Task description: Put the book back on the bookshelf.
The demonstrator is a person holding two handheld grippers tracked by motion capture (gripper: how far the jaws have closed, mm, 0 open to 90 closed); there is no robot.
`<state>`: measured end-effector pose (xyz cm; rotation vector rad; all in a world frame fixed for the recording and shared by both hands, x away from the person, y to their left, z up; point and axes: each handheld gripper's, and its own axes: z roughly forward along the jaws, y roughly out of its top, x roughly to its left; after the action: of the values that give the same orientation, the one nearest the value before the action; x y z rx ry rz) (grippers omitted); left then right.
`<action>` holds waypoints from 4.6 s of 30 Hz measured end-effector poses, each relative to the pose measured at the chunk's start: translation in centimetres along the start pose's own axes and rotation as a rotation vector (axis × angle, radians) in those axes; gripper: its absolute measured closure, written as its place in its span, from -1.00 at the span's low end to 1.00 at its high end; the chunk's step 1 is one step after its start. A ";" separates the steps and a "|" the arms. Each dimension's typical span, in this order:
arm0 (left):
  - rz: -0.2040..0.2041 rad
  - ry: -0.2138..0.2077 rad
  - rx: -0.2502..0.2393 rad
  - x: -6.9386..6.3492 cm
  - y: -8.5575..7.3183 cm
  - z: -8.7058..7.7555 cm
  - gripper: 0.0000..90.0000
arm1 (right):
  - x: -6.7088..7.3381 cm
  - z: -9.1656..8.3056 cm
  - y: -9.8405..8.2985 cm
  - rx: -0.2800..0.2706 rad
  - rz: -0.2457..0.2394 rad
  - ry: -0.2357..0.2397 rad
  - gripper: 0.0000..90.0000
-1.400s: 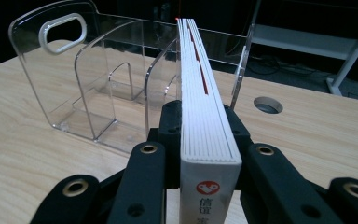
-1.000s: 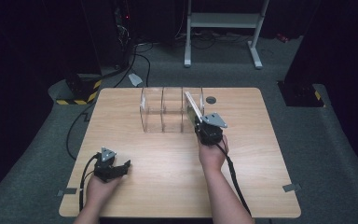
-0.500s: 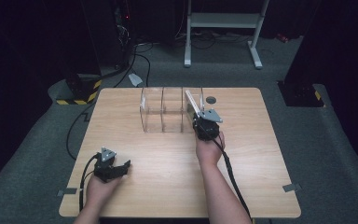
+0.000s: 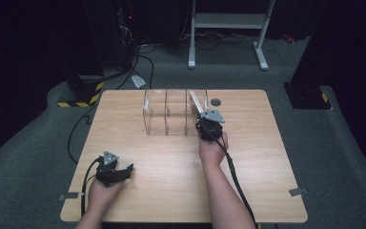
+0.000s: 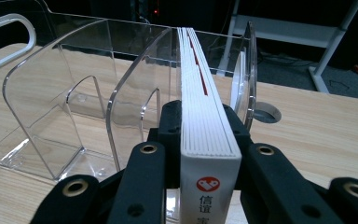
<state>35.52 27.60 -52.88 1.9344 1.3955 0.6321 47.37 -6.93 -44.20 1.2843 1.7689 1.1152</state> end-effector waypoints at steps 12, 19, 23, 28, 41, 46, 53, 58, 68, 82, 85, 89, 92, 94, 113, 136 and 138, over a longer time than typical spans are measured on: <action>0.000 0.000 0.000 0.0 0.0 0.0 -0.45 | 0.1 0.1 -0.2 0.001 -0.009 -0.013 0.67; 0.000 0.000 0.000 0.0 0.0 0.0 -0.45 | 0.3 -0.2 -0.6 0.005 -0.005 -0.016 0.66; 0.000 0.000 0.000 0.0 0.0 0.0 -0.45 | 0.5 -0.3 -1.0 0.009 -0.013 -0.016 0.66; 0.000 0.000 0.000 0.0 0.0 0.0 -0.45 | 0.6 -0.5 -1.3 0.024 -0.011 -0.014 0.65; 0.000 0.003 0.002 0.0 -0.1 -0.1 -0.44 | 0.3 -0.8 -2.0 0.039 0.004 -0.003 0.61; 0.000 0.003 0.002 0.0 0.0 -0.1 -0.45 | 0.1 -0.9 -1.9 0.041 0.007 0.005 0.56; 0.000 0.002 0.002 0.0 0.0 -0.1 -0.45 | -0.1 -0.9 -1.7 0.049 0.018 0.003 0.66; -0.002 0.000 0.001 0.0 0.0 -0.1 -0.45 | 0.1 -0.9 -1.7 0.038 0.017 -0.011 0.67; -0.001 0.000 0.001 0.0 0.0 -0.1 -0.45 | -0.2 -1.1 -1.5 0.022 0.031 -0.057 0.68; -0.001 0.000 0.001 0.0 0.0 -0.1 -0.45 | 0.1 -1.1 -1.8 0.023 0.078 -0.048 0.51; -0.002 0.000 0.001 0.0 0.0 -0.1 -0.45 | 0.0 -1.4 -1.8 0.029 0.082 -0.030 0.38; 0.000 0.001 0.001 0.0 0.0 -0.1 -0.45 | -0.2 -1.8 -2.0 0.024 0.079 0.001 0.27; -0.002 0.001 0.001 0.0 0.0 -0.1 -0.45 | -0.3 -2.3 -2.5 0.023 0.075 0.013 0.22; 0.001 0.001 0.001 0.0 0.0 -0.1 -0.45 | -0.5 -2.7 -2.9 0.024 0.074 0.024 0.20; 0.002 0.002 0.001 0.0 0.0 -0.1 -0.45 | -0.7 -2.9 -6.6 0.092 0.101 0.076 0.41; -0.001 0.002 0.000 0.0 0.0 0.0 -0.44 | -0.5 -2.3 -6.3 0.094 0.169 0.057 0.57; 0.001 0.003 0.000 0.0 0.0 0.0 -0.44 | -0.6 -2.3 -6.2 0.099 0.171 0.063 0.48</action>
<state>35.46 27.61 -52.87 1.9351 1.3964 0.6357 43.14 -9.01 -48.94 1.4985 1.8064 1.1856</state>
